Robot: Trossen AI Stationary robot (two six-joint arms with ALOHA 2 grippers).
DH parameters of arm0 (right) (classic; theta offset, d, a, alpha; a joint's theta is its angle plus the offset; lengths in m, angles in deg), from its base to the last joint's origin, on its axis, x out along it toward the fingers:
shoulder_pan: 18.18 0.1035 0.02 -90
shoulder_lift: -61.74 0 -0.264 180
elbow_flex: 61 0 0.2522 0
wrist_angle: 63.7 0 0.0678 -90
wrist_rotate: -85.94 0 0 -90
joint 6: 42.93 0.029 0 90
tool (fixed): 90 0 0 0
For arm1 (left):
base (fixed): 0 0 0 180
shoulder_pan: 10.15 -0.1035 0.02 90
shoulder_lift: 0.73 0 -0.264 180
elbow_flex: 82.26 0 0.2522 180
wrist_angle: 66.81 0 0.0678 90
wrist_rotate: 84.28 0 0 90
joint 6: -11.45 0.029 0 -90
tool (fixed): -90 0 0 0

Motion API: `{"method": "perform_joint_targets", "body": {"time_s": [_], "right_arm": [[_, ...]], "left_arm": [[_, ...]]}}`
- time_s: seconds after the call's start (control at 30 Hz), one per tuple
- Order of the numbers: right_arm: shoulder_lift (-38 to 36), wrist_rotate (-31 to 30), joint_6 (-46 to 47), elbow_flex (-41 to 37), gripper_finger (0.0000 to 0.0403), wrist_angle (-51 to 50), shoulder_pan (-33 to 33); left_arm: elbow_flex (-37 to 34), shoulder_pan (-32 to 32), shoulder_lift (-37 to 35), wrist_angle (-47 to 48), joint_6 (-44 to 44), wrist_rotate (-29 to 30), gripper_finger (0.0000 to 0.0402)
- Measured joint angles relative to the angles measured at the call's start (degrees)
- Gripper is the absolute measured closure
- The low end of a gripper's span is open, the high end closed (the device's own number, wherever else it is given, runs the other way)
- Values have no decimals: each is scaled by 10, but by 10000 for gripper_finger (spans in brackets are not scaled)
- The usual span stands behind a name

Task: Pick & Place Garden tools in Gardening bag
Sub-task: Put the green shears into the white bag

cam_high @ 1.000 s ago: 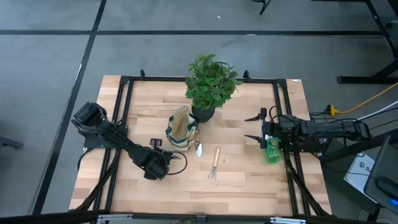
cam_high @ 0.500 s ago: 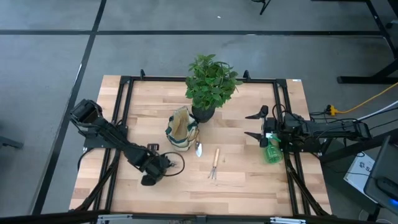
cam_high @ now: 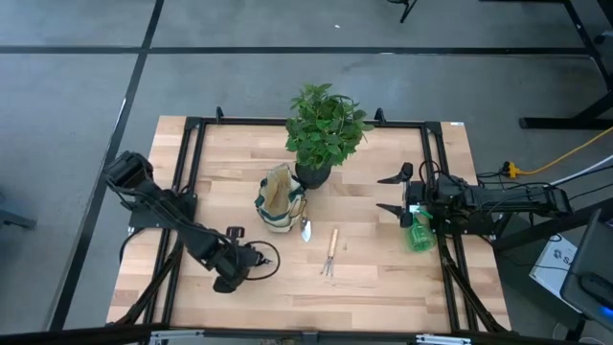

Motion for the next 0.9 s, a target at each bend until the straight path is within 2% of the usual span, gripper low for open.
{"method": "perform_joint_targets", "body": {"time_s": [0.17,0.33,0.5,0.6,0.77,0.9], "right_arm": [[0,0,0,0,62,0,0],[0,0,0,0,62,0,0],[0,0,0,-1,62,0,0],[0,0,0,-1,62,0,0],[0,0,0,-1,62,0,0],[0,0,0,-1,62,0,0]], "left_arm": [[0,14,-52,-1,-2,63,376],[1,40,-106,-14,6,166,376],[1,67,-141,-62,72,262,375],[1,69,-154,-98,117,301,375],[2,46,-172,-143,173,311,375],[2,13,-175,-171,222,280,375]]}}
